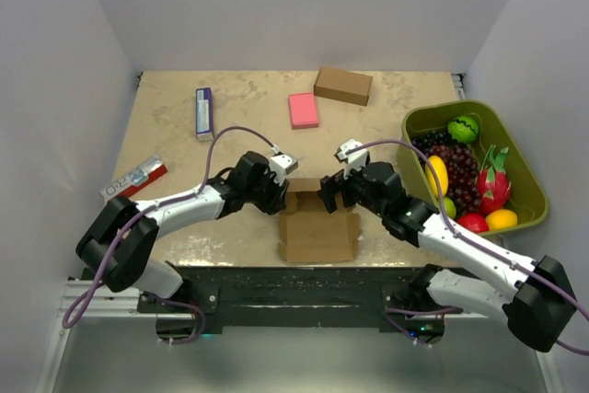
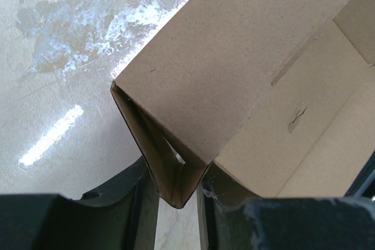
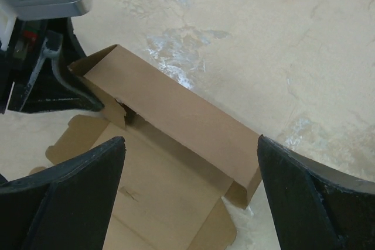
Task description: Fold the paper box
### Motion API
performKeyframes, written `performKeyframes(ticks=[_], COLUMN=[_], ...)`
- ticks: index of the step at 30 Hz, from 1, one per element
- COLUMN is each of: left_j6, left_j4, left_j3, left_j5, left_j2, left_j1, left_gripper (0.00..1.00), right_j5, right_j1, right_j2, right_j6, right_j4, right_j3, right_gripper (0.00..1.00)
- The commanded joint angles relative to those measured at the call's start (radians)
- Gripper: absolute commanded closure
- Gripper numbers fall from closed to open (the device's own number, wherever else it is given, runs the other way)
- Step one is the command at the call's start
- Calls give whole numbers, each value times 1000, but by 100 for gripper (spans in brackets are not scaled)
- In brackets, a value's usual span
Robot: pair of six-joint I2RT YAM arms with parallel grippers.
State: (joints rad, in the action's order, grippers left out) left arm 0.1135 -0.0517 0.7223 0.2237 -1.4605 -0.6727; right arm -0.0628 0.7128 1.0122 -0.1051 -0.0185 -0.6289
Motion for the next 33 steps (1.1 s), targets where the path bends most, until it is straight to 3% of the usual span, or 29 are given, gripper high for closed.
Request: performKeyframes(ticks=[1, 7, 12, 18, 33], left_j6=[-15, -15, -26, -31, -25], left_j4=[-95, -103, -105, -100, -30], left_j3=[80, 86, 89, 88, 68], left_j5=[51, 43, 54, 62, 69], left_j2=[-11, -11, -11, -11, -11], left_j1=[10, 21, 21, 21, 21], left_gripper=[100, 100, 100, 100, 100], right_j5=[-66, -113, -319, -437, -591], right_j1=[76, 140, 217, 258, 330], right_j2=[41, 114, 187, 246, 402], right_j6=[100, 212, 283, 350, 410], right_j4=[46, 61, 104, 173, 213], right_j3=[-31, -45, -66, -71, -109], right_gripper=[5, 9, 9, 12, 54])
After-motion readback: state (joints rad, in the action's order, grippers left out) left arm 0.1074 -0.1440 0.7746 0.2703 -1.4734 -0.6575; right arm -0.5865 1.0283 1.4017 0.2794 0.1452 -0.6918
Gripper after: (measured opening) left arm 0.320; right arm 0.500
